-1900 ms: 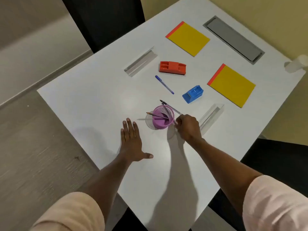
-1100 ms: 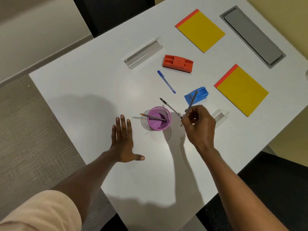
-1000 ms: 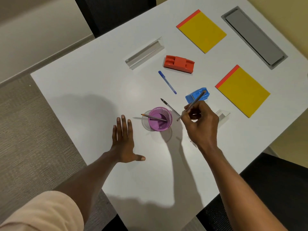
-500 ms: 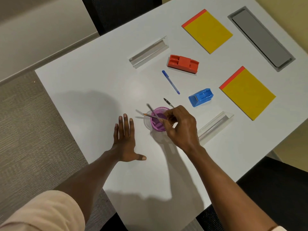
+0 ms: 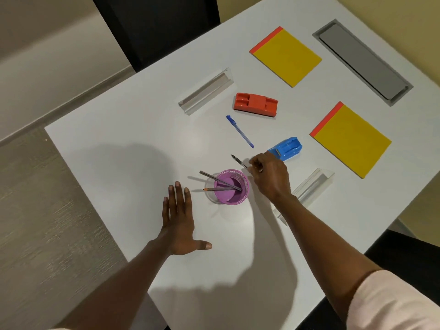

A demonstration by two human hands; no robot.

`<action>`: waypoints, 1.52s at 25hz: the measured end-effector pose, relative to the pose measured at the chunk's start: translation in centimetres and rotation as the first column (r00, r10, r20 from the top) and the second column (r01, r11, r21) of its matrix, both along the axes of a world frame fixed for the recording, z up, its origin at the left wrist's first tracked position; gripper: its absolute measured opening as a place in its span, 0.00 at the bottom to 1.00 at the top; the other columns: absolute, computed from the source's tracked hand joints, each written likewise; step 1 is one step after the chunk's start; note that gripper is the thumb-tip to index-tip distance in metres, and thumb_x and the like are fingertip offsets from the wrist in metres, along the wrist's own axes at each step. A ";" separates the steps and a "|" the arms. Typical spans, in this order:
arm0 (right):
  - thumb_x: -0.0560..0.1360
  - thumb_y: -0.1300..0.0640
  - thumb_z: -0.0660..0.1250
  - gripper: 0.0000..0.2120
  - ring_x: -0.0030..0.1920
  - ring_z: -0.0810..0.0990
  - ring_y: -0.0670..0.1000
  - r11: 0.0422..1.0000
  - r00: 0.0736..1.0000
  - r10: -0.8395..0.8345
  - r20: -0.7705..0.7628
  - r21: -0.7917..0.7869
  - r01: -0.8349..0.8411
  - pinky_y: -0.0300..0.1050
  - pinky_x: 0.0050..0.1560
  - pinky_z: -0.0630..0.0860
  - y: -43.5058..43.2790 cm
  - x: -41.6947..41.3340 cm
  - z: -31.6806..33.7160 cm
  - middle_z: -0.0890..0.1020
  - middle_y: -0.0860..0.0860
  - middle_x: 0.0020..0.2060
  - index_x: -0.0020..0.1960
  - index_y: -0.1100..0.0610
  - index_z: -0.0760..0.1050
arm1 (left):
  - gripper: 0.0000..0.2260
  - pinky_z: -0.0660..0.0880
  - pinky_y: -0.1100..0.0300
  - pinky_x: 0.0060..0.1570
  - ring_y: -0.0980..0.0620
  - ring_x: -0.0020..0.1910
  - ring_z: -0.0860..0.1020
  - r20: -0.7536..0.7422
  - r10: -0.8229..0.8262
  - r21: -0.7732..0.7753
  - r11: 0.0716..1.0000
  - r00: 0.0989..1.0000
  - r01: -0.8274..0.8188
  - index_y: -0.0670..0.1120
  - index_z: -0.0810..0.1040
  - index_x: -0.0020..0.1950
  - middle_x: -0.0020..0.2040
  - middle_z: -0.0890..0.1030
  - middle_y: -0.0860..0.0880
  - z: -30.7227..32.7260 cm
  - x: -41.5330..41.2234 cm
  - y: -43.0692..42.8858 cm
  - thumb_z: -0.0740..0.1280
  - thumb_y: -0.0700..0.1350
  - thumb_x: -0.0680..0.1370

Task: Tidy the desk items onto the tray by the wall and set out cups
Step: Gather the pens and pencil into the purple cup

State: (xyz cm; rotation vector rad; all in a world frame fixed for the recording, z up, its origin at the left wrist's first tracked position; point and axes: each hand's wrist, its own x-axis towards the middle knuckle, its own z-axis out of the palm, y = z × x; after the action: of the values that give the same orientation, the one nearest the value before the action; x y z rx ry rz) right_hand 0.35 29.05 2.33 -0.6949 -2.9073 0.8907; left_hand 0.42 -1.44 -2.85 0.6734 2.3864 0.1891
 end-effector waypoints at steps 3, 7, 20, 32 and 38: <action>0.77 0.51 0.75 0.08 0.46 0.80 0.52 0.998 0.998 0.022 0.064 0.060 -0.026 0.53 0.44 0.81 -0.1 -0.5 -1.6 0.82 0.49 0.48 0.52 0.54 0.80 | 0.74 0.33 0.39 0.82 0.33 0.82 0.24 -0.019 -0.014 -0.048 0.999 1.000 0.013 0.38 0.27 0.83 0.82 0.23 0.36 1.0 -0.4 0.1 0.71 0.78 0.63; 0.78 0.55 0.73 0.04 0.47 0.81 0.54 0.996 0.998 0.018 0.058 0.083 -0.023 0.50 0.42 0.79 -0.3 -0.5 -3.0 0.82 0.49 0.47 0.52 0.53 0.81 | 0.29 0.77 0.40 0.65 0.34 0.74 0.71 -0.293 0.094 0.178 0.983 0.951 -0.042 0.39 0.76 0.70 0.76 0.71 0.39 3.3 -3.9 0.4 0.76 0.48 0.71; 0.78 0.58 0.75 0.06 0.40 0.85 0.47 0.828 0.841 -0.511 -0.175 -0.364 0.427 0.50 0.42 0.85 -1.0 3.4 4.8 0.86 0.45 0.43 0.53 0.51 0.86 | 0.24 0.84 0.50 0.37 0.45 0.27 0.80 0.381 0.564 0.288 0.680 0.732 -0.674 0.36 0.85 0.46 0.38 0.88 0.40 5.2 -21.2 17.4 0.80 0.59 0.75; 0.77 0.59 0.77 0.08 0.40 0.83 0.48 0.732 0.759 -0.607 -0.234 -0.537 0.420 0.29 0.38 0.76 -4.5 6.6 9.2 0.86 0.46 0.43 0.53 0.49 0.85 | 0.08 0.88 0.45 0.36 0.45 0.27 0.87 0.224 0.625 0.182 0.727 0.748 -0.662 0.40 0.85 0.43 0.31 0.86 0.42 4.3 -22.0 26.0 0.81 0.42 0.70; 0.78 0.58 0.76 0.08 0.40 0.84 0.49 0.694 0.765 -0.620 -0.178 -0.580 0.427 0.33 0.34 0.79 -5.0 7.2 8.5 0.87 0.44 0.45 0.54 0.47 0.85 | 0.12 0.81 0.55 0.37 0.44 0.30 0.82 0.385 0.529 0.272 0.718 0.756 -0.641 0.34 0.85 0.53 0.40 0.87 0.38 5.9 -22.1 24.9 0.79 0.41 0.77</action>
State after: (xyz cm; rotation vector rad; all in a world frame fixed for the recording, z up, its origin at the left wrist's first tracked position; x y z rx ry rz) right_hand 7.52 24.06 10.84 -1.1766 -1.9481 1.5050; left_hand -21.68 23.50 3.01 -0.0046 2.2147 0.9963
